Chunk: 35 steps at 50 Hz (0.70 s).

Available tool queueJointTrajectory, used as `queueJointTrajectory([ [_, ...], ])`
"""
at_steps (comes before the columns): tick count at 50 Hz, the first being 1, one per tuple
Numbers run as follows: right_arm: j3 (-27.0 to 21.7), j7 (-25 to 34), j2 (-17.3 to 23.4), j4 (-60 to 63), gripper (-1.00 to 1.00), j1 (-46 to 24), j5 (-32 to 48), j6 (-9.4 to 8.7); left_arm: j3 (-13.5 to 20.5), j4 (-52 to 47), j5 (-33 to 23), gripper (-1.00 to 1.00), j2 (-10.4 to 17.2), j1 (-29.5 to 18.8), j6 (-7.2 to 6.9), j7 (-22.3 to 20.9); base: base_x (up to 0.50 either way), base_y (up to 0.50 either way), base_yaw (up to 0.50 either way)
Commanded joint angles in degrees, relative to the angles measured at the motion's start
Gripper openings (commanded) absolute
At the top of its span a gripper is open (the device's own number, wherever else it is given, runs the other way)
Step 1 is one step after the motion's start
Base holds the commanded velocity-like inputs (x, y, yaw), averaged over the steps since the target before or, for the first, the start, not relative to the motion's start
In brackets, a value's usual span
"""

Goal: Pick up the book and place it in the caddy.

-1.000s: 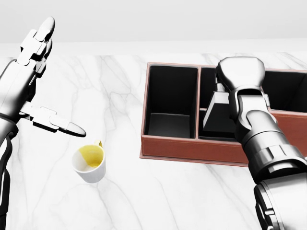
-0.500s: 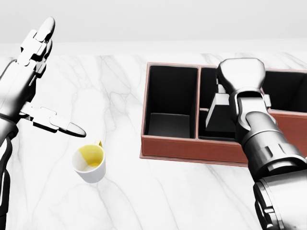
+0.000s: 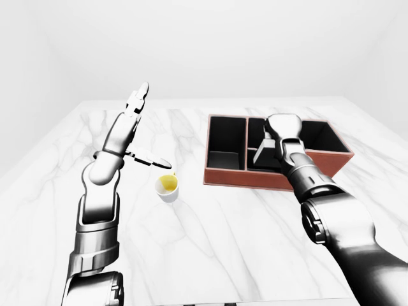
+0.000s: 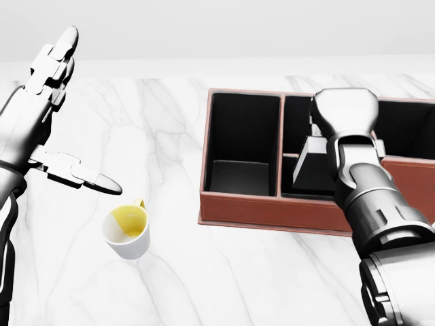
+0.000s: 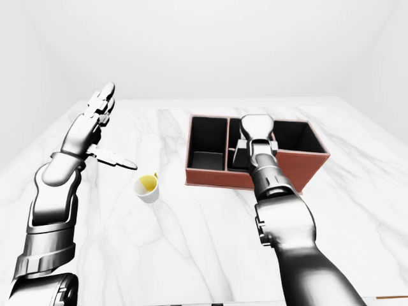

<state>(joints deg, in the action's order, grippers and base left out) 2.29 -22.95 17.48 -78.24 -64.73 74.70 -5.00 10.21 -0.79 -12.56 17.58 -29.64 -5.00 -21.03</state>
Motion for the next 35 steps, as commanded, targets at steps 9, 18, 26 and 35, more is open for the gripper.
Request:
queueJointTrajectory([
  [9,0.22,-2.93,-0.75,-0.18,-1.0,-0.47,1.7,0.0,0.06,-0.52,-0.09,1.0,-0.11,0.27,0.0,-0.21,0.0,0.0,0.0],
  [18,-0.55,-3.38,-1.16,-0.57,-1.0,-0.35,1.8,0.0,0.04,-0.58,-0.03,1.0,-0.11,0.21,0.0,-0.21,0.0,0.0,0.0],
  [26,-1.18,-3.35,-1.61,-0.9,-1.0,0.0,1.9,0.0,0.0,-0.48,-0.12,1.0,-0.08,0.22,0.0,-0.11,0.0,0.0,0.0],
  [35,-2.11,-3.26,-2.03,-1.2,-1.0,0.22,2.01,0.0,0.0,-0.82,-0.21,1.0,-0.11,0.45,0.0,-0.24,0.0,0.0,0.0],
])
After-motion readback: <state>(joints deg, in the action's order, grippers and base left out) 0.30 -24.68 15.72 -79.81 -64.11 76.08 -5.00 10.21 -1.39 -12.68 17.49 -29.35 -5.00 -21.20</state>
